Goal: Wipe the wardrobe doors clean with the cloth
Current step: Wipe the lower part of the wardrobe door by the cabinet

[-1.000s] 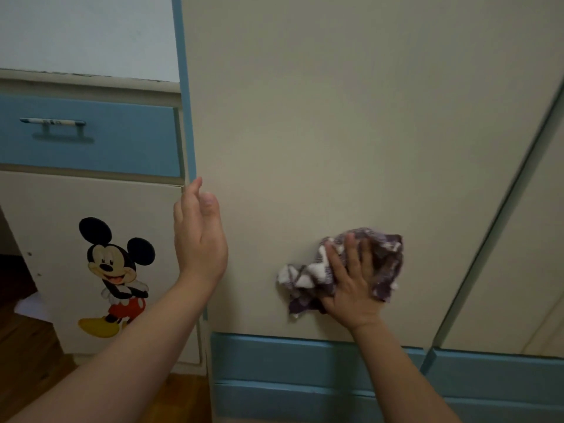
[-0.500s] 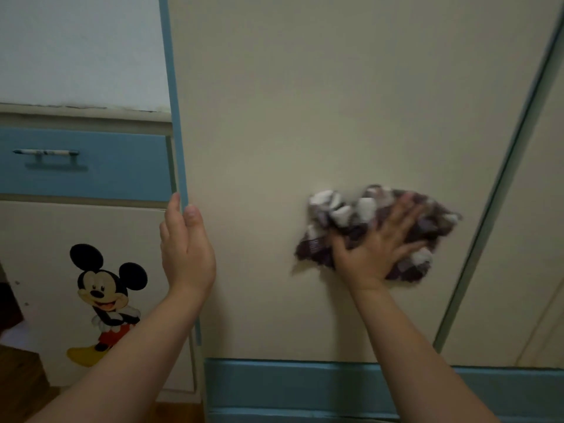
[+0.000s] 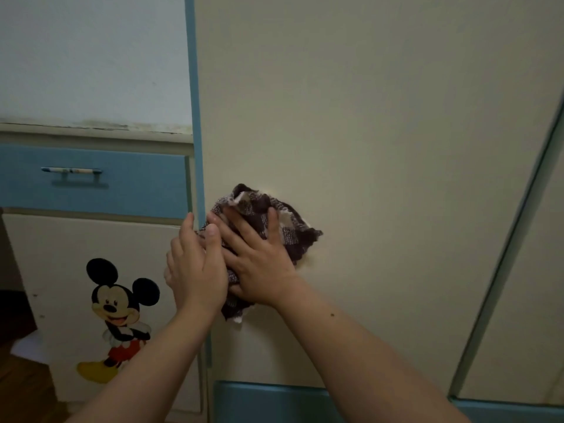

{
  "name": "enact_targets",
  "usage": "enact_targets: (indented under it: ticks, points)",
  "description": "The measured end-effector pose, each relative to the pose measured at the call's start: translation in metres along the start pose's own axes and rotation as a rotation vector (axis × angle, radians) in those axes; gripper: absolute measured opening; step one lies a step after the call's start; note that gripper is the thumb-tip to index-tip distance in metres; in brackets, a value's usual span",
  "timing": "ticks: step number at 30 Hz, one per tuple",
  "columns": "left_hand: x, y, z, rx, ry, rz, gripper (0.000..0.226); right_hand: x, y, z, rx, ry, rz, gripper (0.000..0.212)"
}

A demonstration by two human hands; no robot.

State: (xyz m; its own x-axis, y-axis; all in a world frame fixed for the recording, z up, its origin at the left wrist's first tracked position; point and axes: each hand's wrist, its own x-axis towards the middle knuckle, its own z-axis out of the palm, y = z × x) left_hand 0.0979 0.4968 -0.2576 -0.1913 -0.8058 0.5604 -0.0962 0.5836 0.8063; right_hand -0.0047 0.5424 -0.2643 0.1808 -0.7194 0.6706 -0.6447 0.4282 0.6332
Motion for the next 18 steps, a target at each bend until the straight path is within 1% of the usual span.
enact_targets:
  ticks: [2, 4, 5, 6, 10, 12, 14, 18]
  points:
    - [0.001, 0.004, -0.001, 0.052, 0.03, 0.041, 0.067, 0.001, 0.004, -0.001, 0.019, 0.043, -0.019, 0.082]
    - [0.002, 0.011, -0.001, 0.066, 0.05, 0.118, 0.067, 0.003, 0.013, -0.003, 0.147, 0.134, -0.02, 0.079]
    - [0.003, 0.014, -0.001, 0.07, 0.05, 0.163, 0.068, 0.005, 0.02, -0.004, 0.222, 0.18, 0.008, 0.077]
    - [0.004, 0.017, -0.002, 0.074, 0.045, 0.204, 0.069, 0.007, 0.03, -0.007, 0.257, 0.222, 0.06, 0.076]
    - [0.009, 0.032, 0.003, 0.098, 0.02, 0.281, 0.071, -0.006, 0.087, -0.019, 0.2, 0.331, 0.278, 0.07]
    - [0.01, 0.039, 0.008, 0.115, -0.01, 0.306, 0.073, -0.021, 0.115, -0.024, 0.12, 0.319, 0.408, 0.068]
    - [0.008, 0.044, 0.014, 0.143, -0.043, 0.333, 0.075, -0.039, 0.14, -0.028, 0.082, 0.296, 0.551, 0.072]
    - [0.004, 0.051, 0.021, 0.162, -0.039, 0.35, 0.077, -0.082, 0.193, -0.032, 0.12, 0.3, 0.912, 0.081]
